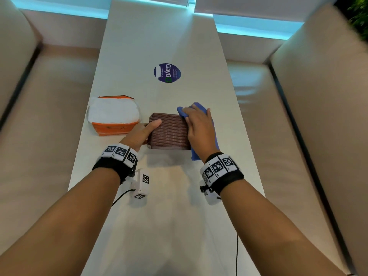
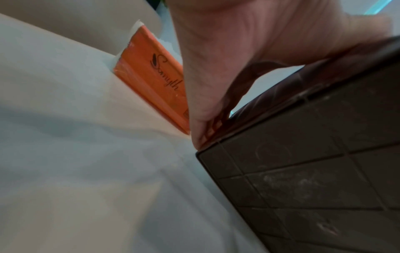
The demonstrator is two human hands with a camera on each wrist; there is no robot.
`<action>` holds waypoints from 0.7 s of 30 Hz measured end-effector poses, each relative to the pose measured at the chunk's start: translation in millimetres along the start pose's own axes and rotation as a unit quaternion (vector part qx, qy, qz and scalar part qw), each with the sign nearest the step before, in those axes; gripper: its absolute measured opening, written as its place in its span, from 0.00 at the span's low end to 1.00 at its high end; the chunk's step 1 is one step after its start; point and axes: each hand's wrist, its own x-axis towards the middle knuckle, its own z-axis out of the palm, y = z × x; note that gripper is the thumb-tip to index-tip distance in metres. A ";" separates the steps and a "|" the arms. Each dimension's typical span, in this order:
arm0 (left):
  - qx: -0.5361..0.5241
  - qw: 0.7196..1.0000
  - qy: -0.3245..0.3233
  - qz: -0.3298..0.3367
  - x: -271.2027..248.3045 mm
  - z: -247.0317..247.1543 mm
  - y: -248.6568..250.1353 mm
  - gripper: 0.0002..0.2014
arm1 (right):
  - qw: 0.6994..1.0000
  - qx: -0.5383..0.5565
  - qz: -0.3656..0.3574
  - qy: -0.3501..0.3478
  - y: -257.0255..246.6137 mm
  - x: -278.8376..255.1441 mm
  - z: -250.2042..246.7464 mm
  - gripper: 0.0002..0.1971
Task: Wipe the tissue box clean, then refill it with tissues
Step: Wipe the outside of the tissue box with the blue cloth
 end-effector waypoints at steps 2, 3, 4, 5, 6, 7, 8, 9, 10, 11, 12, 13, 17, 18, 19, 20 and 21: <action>0.015 1.000 -0.010 0.003 -1.3 2.7 5.1 0.36 | 0.997 -0.008 -0.061 -0.035 -6.5 1.2 4.3 0.17; 0.017 1.000 -0.014 0.005 -2.4 4.6 7.0 0.38 | 0.995 -0.020 -0.084 -0.049 -7.6 2.8 5.7 0.18; 0.017 1.000 -0.014 0.004 -3.2 6.2 7.9 0.41 | 0.994 -0.036 -0.090 -0.055 -7.0 4.7 5.5 0.18; 0.019 1.000 -0.011 0.002 -3.7 7.2 8.3 0.44 | 0.994 -0.053 -0.077 -0.057 -4.1 6.5 5.2 0.18; 0.022 1.000 -0.005 0.000 -4.0 7.4 8.6 0.46 | 0.995 -0.068 -0.059 -0.051 0.0 8.9 4.3 0.18; 0.020 1.000 -0.001 -0.001 -5.1 7.7 9.1 0.47 | 0.995 -0.076 -0.037 -0.043 4.5 9.8 3.1 0.18; 0.015 1.000 0.000 -0.001 -6.8 8.3 9.4 0.47 | 0.996 -0.083 -0.022 -0.032 11.1 9.4 2.7 0.19; 0.007 1.000 0.001 -0.003 -8.4 8.9 9.8 0.45 | 0.996 -0.084 -0.010 -0.014 15.3 8.0 0.6 0.21; -0.001 1.000 0.002 -0.006 -9.7 10.1 10.4 0.41 | 0.998 -0.067 0.008 0.007 21.7 7.0 -1.0 0.23; -0.010 1.000 0.004 -0.008 -10.0 11.3 9.9 0.36 | 0.998 -0.026 0.043 0.029 26.8 6.1 -4.2 0.22; -0.018 1.000 0.008 -0.007 -10.5 13.1 8.9 0.29 | 0.994 0.035 0.094 0.052 30.0 4.0 -7.3 0.21; -0.024 1.000 0.018 -0.007 -11.2 15.3 8.6 0.23 | 0.982 0.090 0.152 0.066 31.6 1.7 -8.9 0.19; -0.032 0.997 0.063 -0.009 -12.7 23.0 10.5 0.25 | 0.971 0.093 0.191 0.111 18.3 -10.6 -7.8 0.21; -0.041 0.997 0.068 -0.011 -13.9 24.1 11.4 0.25 | 0.978 0.057 0.177 0.098 14.5 -13.3 -6.7 0.21; -0.054 0.996 0.073 -0.017 -15.1 24.5 12.0 0.25 | 0.982 0.022 0.172 0.072 11.0 -15.6 -4.7 0.21; -0.070 0.994 0.076 -0.025 -15.5 25.1 12.4 0.26 | 0.983 0.002 0.179 0.053 7.1 -18.6 -1.2 0.23; -0.084 0.993 0.080 -0.033 -16.4 26.1 12.9 0.26 | 0.982 -0.011 0.186 0.044 0.2 -22.3 2.4 0.25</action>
